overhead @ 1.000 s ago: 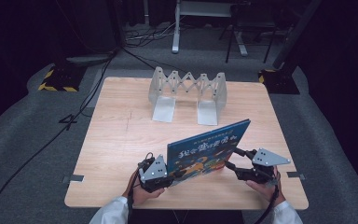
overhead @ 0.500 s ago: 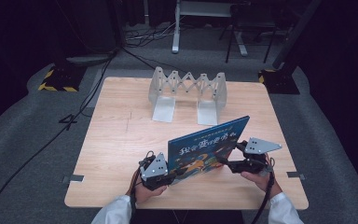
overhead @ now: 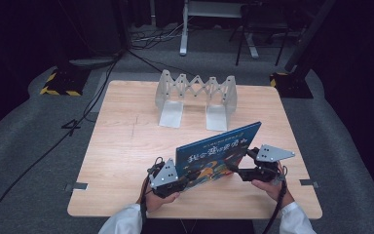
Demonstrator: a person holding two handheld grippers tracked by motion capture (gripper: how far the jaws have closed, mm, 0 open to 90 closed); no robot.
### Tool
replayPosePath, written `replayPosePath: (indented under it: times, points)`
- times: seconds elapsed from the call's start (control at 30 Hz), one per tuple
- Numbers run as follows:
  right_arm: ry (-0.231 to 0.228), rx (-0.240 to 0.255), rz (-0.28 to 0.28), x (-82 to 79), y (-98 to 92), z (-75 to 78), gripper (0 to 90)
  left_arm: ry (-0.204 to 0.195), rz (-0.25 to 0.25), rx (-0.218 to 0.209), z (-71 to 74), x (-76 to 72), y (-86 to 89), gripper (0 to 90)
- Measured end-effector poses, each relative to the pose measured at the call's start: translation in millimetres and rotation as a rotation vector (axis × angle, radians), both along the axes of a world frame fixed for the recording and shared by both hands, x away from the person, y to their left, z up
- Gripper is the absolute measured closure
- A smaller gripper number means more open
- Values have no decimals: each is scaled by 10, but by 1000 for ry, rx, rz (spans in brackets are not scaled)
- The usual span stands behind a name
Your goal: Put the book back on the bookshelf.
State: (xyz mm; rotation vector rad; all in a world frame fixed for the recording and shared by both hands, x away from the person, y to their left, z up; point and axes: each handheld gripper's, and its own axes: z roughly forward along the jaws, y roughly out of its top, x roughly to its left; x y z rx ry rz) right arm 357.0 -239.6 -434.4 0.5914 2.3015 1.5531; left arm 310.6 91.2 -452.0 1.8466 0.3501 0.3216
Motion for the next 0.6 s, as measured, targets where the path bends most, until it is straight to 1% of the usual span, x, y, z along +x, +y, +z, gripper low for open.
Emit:
replayPosePath:
  times: [0.03, 0.07, 0.17, 0.2, 0.27, 0.3, 0.33, 0.4, 0.43, 0.5, 0.53, 0.6]
  points:
    - [-3, 3, -1, 0, 0, -4, 373, 3, -2, -2, -4, 3, 2, 806]
    - [-7, 4, -5, 1, 0, -9, 373, -3, 2, -8, -9, 11, 0, 804]
    - [-8, 10, -12, 2, 6, -16, 374, 3, 15, -20, -16, 23, -11, 791]
    - [-6, 13, -12, 2, 7, -19, 375, 0, 22, -18, -15, 30, -12, 787]
    - [-12, 4, -18, 2, 8, -22, 381, -3, 36, -38, -16, 37, -31, 762]
    - [-13, -4, -22, 1, 8, -25, 387, -2, 40, -46, -13, 43, -34, 729]
    - [-13, -9, -24, 0, 5, -27, 393, -5, 46, -48, -4, 50, -35, 726]
    - [-6, -19, -35, 1, -14, -39, 411, -12, 51, -51, 3, 61, -33, 739]
    - [-3, -18, -40, 5, -28, -52, 418, -5, 51, -52, 7, 67, -31, 740]
    - [5, -33, -67, 11, -53, -78, 427, -8, 42, -53, 11, 68, -30, 767]
    - [9, -38, -88, 15, -73, -90, 423, -6, 39, -54, 13, 64, -33, 781]
    - [15, -37, -106, 19, -109, -103, 407, -2, 38, -52, 19, 63, -37, 792]
